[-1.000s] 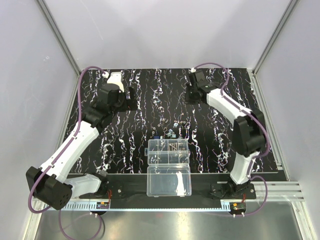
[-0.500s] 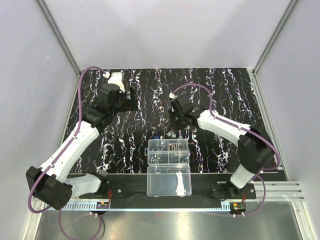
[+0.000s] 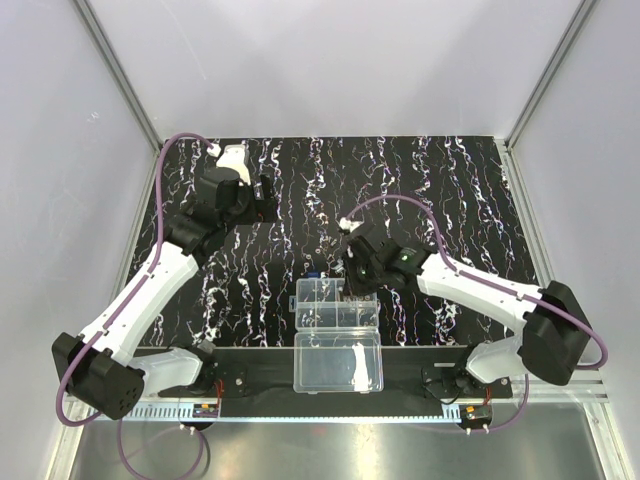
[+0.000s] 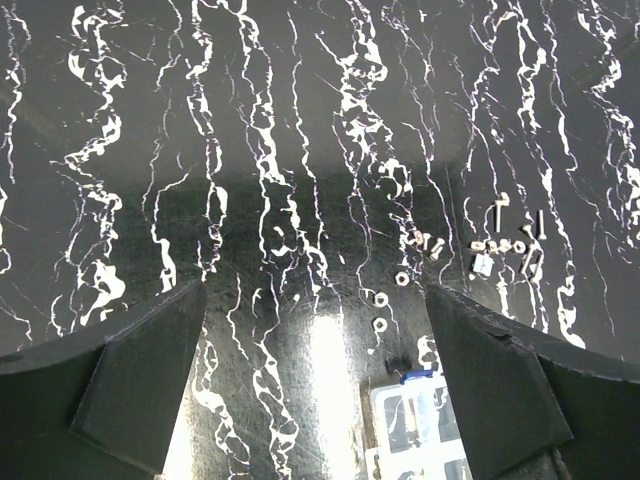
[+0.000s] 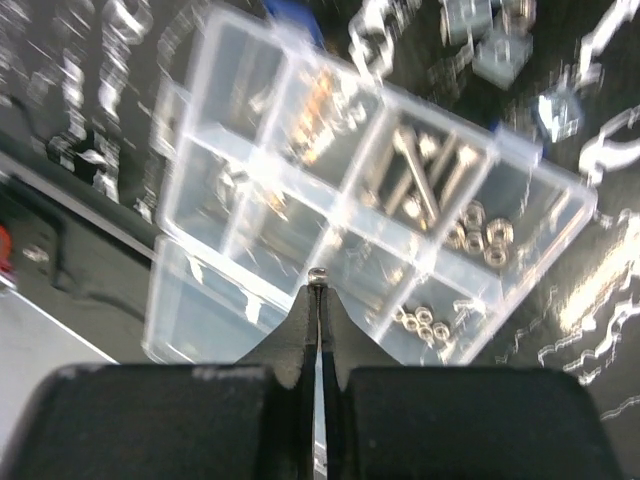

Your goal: Sort the screws and nuts into containers

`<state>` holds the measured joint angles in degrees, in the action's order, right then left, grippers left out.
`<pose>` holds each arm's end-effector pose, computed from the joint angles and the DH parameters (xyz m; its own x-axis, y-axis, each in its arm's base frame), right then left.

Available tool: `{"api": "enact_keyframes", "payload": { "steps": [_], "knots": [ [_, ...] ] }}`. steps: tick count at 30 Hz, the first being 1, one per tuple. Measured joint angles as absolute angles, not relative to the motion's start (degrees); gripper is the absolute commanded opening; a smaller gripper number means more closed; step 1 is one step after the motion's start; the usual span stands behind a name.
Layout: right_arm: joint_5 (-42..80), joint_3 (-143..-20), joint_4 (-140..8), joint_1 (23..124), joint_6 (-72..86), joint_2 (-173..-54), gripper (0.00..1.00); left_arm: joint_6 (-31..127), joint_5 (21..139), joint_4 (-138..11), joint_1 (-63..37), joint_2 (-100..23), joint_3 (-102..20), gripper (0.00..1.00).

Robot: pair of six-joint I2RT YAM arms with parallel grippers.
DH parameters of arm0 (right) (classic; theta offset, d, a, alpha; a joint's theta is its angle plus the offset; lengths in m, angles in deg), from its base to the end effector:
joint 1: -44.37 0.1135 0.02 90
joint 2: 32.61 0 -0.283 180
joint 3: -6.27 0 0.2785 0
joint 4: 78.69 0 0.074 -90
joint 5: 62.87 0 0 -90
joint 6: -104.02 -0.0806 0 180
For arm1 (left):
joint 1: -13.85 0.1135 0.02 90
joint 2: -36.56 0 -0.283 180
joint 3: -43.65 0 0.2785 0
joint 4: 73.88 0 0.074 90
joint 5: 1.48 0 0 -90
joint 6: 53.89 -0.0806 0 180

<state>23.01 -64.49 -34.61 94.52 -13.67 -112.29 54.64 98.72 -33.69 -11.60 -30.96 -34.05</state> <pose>0.2117 0.2627 0.2254 -0.8218 -0.2613 -0.5062 -0.4648 0.8214 0.3305 0.2939 -0.1241 0.3475 -0.5186 -0.0996 -0.8492 0.1262 0.9734 -0.1912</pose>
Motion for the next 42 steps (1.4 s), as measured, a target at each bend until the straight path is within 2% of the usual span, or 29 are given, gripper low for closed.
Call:
{"api": "enact_keyframes", "payload": {
  "steps": [6, 22, 26, 30, 34, 42],
  "knots": [
    [22.9, -60.1, -32.6, 95.9, -14.3, -112.1, 0.0, 55.0, 97.4, -33.7, -11.6, -31.0, -34.0, 0.99],
    [23.4, -59.8, -33.6, 98.7, -14.3, -117.4, 0.0, 55.2, 96.9, -33.7, -11.6, -31.0, -34.0, 0.99],
    [23.6, -59.9, -33.9, 98.7, -14.2, -118.4, 0.08, 55.2, 96.9, -33.7, -11.6, -31.0, -34.0, 0.99],
    [23.6, -60.0, -33.9, 98.7, -14.0, -119.4, 0.27, 55.2, 96.9, -33.7, -11.6, -31.0, -34.0, 0.99],
    [24.4, -60.7, -33.2, 98.7, -13.9, -119.4, 0.39, 55.2, 96.9, -33.7, -11.6, -31.0, -34.0, 0.99],
    [31.5, -69.5, -28.1, 98.7, -14.2, -119.1, 0.52, 55.2, 96.9, -33.7, -11.6, -31.0, -34.0, 0.99]
  ]
}}
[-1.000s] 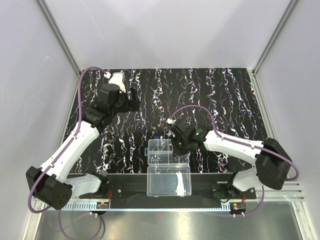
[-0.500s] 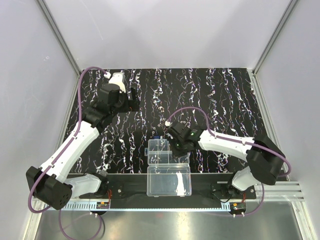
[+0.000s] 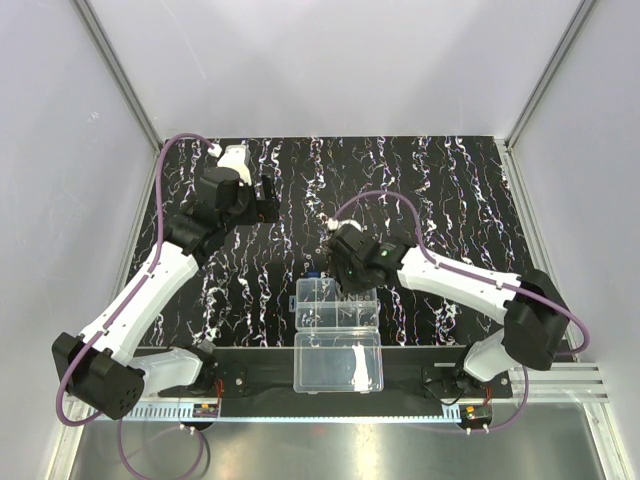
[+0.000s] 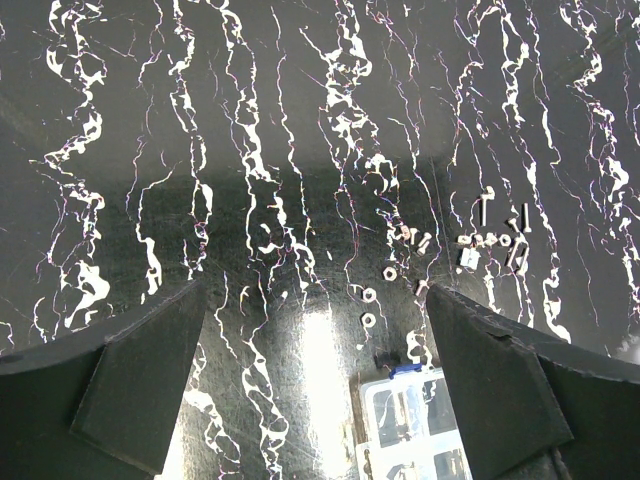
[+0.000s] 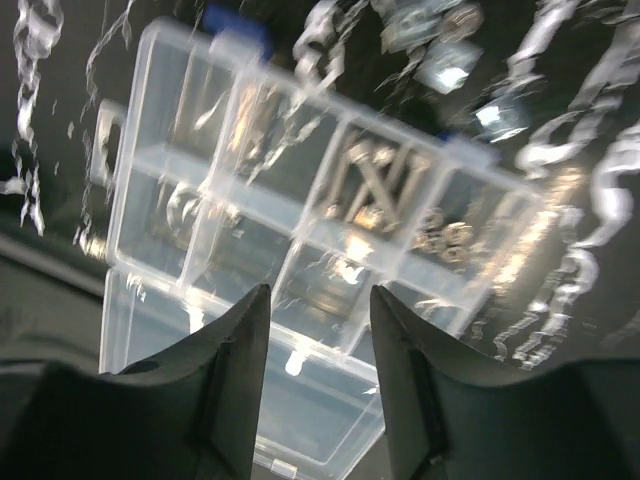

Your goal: Sort the screws and nuts into containers

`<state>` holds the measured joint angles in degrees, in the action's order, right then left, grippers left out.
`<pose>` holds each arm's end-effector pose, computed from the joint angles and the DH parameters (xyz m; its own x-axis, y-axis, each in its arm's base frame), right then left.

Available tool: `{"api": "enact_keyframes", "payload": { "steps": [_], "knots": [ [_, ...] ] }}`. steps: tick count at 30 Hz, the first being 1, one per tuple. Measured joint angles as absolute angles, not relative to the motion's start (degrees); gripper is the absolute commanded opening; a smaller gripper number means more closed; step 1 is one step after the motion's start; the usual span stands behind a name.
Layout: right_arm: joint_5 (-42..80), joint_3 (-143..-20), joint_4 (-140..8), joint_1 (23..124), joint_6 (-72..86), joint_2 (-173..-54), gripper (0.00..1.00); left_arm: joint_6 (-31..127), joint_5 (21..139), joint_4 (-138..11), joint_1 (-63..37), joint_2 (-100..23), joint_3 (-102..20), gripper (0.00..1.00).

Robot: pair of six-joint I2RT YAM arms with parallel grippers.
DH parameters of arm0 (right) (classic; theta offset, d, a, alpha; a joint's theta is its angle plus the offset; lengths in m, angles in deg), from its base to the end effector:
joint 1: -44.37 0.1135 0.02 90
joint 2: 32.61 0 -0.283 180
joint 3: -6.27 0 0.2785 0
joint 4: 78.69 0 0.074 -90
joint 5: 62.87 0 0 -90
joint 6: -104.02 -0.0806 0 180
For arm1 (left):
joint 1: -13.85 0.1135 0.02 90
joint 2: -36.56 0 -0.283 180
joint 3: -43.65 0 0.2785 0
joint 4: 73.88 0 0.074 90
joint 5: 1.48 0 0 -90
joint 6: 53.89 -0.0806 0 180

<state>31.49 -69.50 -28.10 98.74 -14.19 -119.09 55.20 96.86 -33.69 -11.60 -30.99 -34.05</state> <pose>0.2091 0.2812 0.2088 -0.8233 -0.3397 -0.4547 -0.4539 0.8750 0.1682 0.2932 -0.1266 0.3472 -0.5291 -0.1065 -0.8418 0.1468 0.9656 -0.2145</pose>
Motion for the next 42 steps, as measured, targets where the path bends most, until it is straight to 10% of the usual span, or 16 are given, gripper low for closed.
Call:
{"api": "enact_keyframes", "payload": {
  "steps": [13, 42],
  "knots": [
    [44.4, -77.9, -25.1, 77.9, -19.6, -122.1, 0.51, 55.2, 97.2, -33.7, -11.6, -31.1, -34.0, 0.99],
    [42.9, -81.6, -34.1, 75.2, -21.9, -143.1, 0.24, 55.0, 98.4, -33.7, -11.6, -32.8, -34.0, 0.99]
  ]
}}
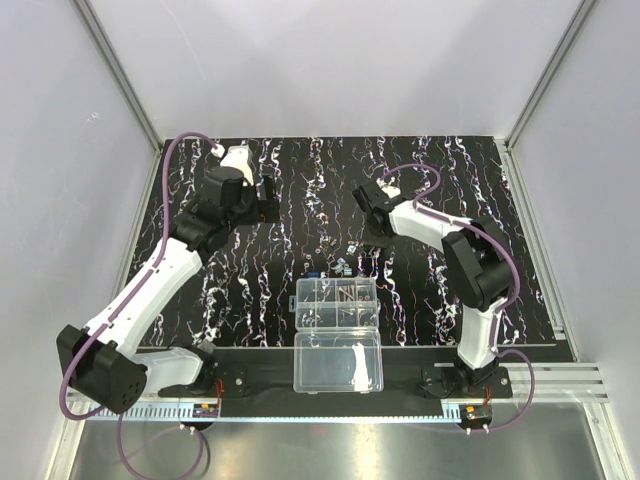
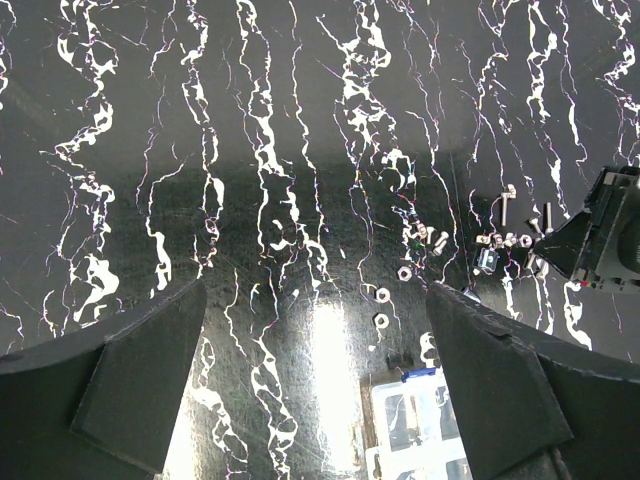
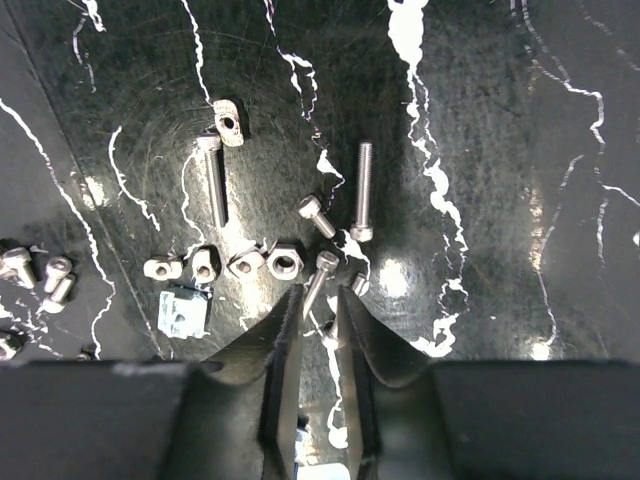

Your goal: Sort the screws and nuts into containers

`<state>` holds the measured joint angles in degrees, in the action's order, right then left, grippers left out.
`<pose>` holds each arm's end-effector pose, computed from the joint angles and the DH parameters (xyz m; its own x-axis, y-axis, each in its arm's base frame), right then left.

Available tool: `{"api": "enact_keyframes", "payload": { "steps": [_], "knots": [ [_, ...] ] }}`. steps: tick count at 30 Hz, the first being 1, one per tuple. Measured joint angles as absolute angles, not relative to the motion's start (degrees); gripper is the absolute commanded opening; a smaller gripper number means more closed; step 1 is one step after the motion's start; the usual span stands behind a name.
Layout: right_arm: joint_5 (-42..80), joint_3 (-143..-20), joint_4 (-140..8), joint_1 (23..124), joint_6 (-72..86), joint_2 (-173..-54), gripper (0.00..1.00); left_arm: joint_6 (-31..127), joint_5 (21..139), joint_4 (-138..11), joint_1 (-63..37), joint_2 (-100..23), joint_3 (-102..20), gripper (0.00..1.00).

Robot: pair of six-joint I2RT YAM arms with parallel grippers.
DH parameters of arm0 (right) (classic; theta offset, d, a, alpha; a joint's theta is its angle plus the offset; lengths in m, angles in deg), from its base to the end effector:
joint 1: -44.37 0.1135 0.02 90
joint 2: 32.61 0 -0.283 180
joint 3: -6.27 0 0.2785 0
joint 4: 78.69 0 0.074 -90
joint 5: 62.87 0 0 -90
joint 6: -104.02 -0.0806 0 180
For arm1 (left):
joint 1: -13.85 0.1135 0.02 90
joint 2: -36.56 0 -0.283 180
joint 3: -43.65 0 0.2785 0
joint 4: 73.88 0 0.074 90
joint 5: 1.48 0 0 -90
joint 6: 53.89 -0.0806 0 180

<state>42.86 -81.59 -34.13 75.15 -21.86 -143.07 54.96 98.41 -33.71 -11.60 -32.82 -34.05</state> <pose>0.3848 0.2038 0.1319 -0.8772 0.1341 -0.4609 0.1382 0.9901 0.0251 0.3005 -0.1277 0.3377 -0.5451 -0.0931 -0.8332 0.1220 0.9744 -0.1887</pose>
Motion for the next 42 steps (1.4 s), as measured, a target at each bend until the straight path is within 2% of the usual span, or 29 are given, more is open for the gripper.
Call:
{"api": "enact_keyframes", "payload": {
  "steps": [14, 17, 19, 26, 42],
  "knots": [
    [42.6, -81.8, -34.9, 75.2, -22.0, -145.0, 0.2, 55.0, 98.5, -33.7, -11.6, -32.8, -34.0, 0.99],
    [42.7, -82.4, -34.7, 75.2, -21.9, -145.4, 0.11, 55.0, 98.7, -33.7, -11.6, -32.8, -34.0, 0.99],
    [42.9, -82.6, -34.7, 75.1, -21.9, -145.6, 0.0, 54.9, 98.9, -33.7, -11.6, -32.8, -34.0, 0.99],
    [43.0, -82.0, -34.5, 75.1, -21.8, -144.8, 0.0, 54.9, 99.1, -33.7, -11.6, -32.8, -34.0, 0.99],
    [31.6, -75.0, -36.6, 77.1, -15.3, -118.6, 0.0, 55.0, 98.3, -33.7, -11.6, -32.6, -34.0, 0.99]
  ]
}}
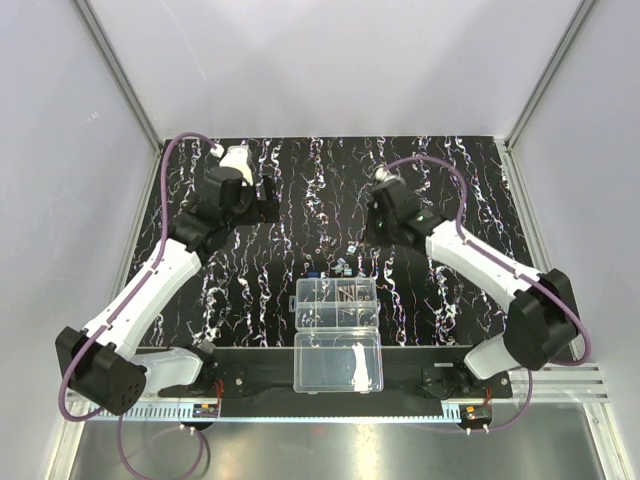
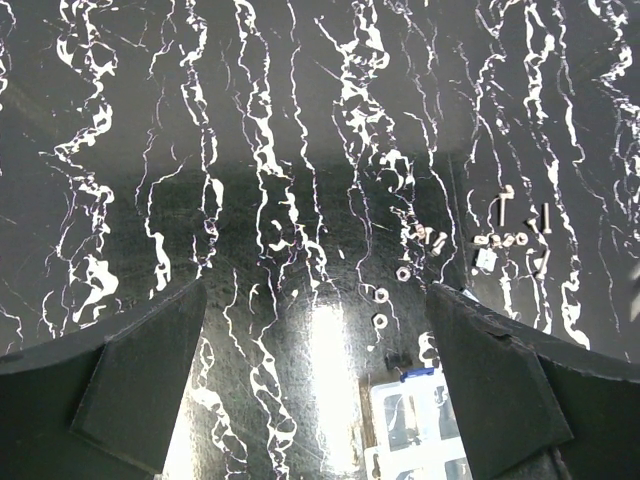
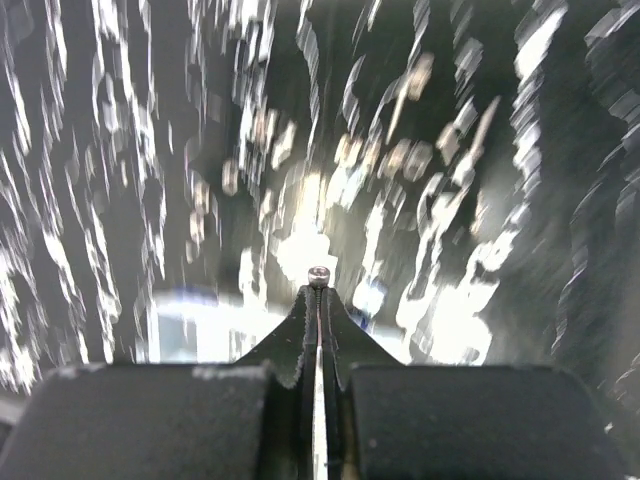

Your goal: Sort the screws and nuts into containers

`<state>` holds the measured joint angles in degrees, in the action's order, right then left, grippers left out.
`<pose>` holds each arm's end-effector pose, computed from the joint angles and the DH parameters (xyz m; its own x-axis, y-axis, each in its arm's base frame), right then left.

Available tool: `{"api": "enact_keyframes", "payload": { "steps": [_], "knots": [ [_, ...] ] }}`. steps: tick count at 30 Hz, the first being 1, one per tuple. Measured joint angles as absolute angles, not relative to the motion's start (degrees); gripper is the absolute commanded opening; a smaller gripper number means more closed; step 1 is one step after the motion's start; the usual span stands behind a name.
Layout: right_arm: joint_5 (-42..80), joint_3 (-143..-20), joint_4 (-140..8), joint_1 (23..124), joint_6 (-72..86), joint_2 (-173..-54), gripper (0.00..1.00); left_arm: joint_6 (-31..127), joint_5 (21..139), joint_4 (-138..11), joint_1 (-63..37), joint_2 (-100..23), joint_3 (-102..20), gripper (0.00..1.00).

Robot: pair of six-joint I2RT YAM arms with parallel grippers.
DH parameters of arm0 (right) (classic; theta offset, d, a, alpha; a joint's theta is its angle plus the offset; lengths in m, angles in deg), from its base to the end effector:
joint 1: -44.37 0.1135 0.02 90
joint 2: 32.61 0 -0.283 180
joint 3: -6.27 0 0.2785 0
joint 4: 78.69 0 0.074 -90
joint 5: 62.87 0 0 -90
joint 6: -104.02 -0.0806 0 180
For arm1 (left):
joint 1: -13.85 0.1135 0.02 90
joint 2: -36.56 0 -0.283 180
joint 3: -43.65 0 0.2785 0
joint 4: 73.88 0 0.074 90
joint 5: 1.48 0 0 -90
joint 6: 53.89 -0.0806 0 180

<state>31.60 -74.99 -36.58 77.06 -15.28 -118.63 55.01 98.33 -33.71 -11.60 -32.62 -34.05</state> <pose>0.3261 0.2018 0.2601 -0.7772 0.0810 -0.6240 -0.1299 0.9497 0.2850 0.2998 -0.1274 0.3388 -0.5430 -0.0951 -0.8343 0.1232 0.9738 -0.1912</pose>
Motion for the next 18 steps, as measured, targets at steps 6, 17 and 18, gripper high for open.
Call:
{"api": "enact_keyframes", "payload": {
  "steps": [6, 17, 18],
  "knots": [
    [27.9, -66.9, -36.3, 87.7, -14.7, -117.0, 0.0, 55.2, 97.6, -33.8, -11.6, -31.8, -34.0, 0.99],
    [21.3, -56.7, -36.6, 90.9, -14.7, -110.3, 0.0, 55.6, 96.0, -34.0, -11.6, -31.7, -34.0, 0.99],
    [21.2, -56.6, -36.8, 91.1, -14.7, -110.4, 0.0, 55.6, 95.9, -34.1, -11.6, -31.7, -34.0, 0.99]
  ]
}}
